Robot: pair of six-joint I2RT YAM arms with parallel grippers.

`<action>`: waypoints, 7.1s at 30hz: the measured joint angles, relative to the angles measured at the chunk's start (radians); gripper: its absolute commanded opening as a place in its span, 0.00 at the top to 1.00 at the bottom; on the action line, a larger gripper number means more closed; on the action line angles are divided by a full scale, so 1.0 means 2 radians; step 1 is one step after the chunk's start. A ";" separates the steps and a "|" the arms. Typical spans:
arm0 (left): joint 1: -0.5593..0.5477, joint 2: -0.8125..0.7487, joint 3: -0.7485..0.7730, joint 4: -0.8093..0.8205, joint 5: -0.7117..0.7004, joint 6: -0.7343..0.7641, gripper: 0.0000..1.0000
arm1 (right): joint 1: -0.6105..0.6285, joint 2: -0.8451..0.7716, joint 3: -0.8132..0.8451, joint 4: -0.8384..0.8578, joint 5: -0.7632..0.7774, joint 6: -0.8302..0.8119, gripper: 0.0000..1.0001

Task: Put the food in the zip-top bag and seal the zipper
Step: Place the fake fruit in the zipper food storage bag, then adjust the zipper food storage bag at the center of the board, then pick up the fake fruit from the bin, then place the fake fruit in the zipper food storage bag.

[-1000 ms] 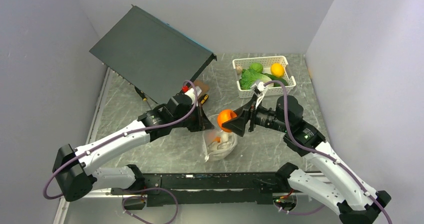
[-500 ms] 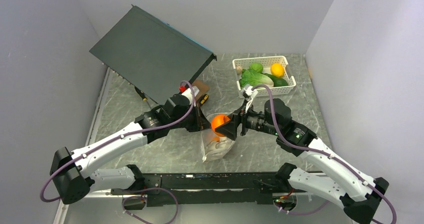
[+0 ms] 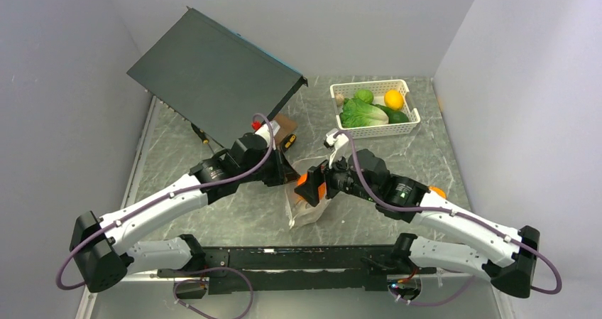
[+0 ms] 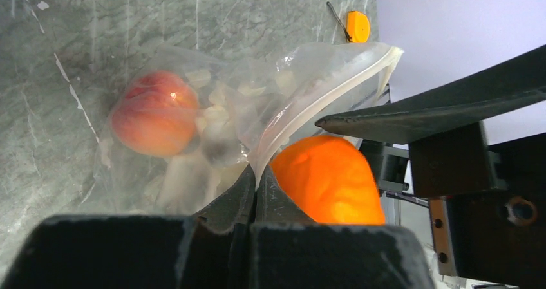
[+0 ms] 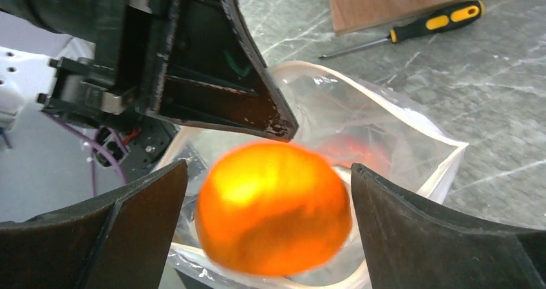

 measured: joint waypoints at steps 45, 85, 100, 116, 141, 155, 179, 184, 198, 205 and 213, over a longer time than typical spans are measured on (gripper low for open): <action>0.012 -0.016 0.111 -0.103 -0.025 0.083 1.00 | 0.015 0.016 0.167 -0.084 0.072 0.088 1.00; 0.010 -0.083 0.024 -0.093 -0.054 0.023 1.00 | 0.000 0.000 0.063 -0.065 -0.054 0.069 0.77; 0.009 -0.080 0.041 -0.142 -0.074 0.050 1.00 | -0.001 -0.033 0.111 -0.184 0.037 0.035 0.18; 0.009 -0.076 0.043 -0.154 -0.071 0.056 1.00 | -0.047 -0.014 0.211 -0.260 0.317 0.053 0.20; 0.007 -0.081 -0.006 -0.080 -0.008 0.117 1.00 | -0.472 0.533 0.466 -0.120 0.178 -0.006 0.13; 0.007 -0.072 0.019 -0.084 -0.032 0.144 1.00 | -0.479 0.706 0.632 -0.125 0.206 -0.048 0.09; 0.007 -0.023 0.049 -0.083 -0.035 0.155 1.00 | -0.488 0.754 0.614 -0.108 0.233 -0.065 0.42; 0.007 -0.023 0.049 -0.083 -0.035 0.155 1.00 | -0.488 0.753 0.611 -0.101 0.231 -0.074 0.72; 0.007 -0.019 0.049 -0.084 -0.036 0.146 1.00 | -0.475 0.525 0.427 -0.079 0.190 -0.071 1.00; 0.007 -0.019 0.049 -0.084 -0.040 0.137 1.00 | -0.444 0.364 0.316 -0.053 0.109 -0.036 1.00; 0.007 -0.019 0.048 -0.084 -0.049 0.129 1.00 | -0.341 0.212 0.221 -0.055 -0.005 -0.029 1.00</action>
